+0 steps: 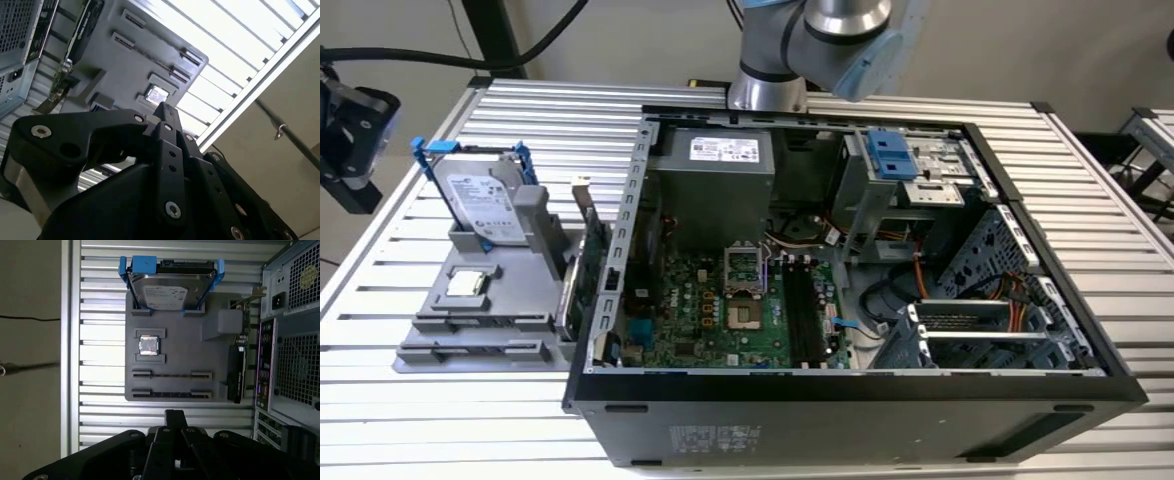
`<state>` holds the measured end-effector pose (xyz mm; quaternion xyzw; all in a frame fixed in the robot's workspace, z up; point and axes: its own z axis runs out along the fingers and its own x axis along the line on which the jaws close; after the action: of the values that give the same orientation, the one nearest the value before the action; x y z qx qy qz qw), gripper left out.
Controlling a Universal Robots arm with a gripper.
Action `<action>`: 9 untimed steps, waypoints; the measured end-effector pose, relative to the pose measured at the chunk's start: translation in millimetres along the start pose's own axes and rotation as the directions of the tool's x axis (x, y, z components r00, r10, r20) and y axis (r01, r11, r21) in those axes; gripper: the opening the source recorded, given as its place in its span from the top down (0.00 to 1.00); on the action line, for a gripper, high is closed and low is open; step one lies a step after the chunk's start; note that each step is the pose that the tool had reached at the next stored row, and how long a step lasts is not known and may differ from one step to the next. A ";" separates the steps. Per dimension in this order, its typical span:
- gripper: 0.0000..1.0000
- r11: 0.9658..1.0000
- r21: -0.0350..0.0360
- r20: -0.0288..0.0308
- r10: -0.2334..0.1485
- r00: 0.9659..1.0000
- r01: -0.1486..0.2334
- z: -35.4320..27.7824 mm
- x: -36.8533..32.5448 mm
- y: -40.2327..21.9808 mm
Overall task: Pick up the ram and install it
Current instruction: 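Reach for the ram, then pick up the ram and move it above insertion slot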
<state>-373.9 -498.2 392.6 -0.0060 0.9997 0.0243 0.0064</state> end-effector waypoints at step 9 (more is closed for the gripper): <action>1.00 1.000 0.000 -0.001 0.000 1.000 0.000 0.0 0.0 -0.2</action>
<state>-373.9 -498.4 392.6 -0.0060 0.9997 0.0243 0.0058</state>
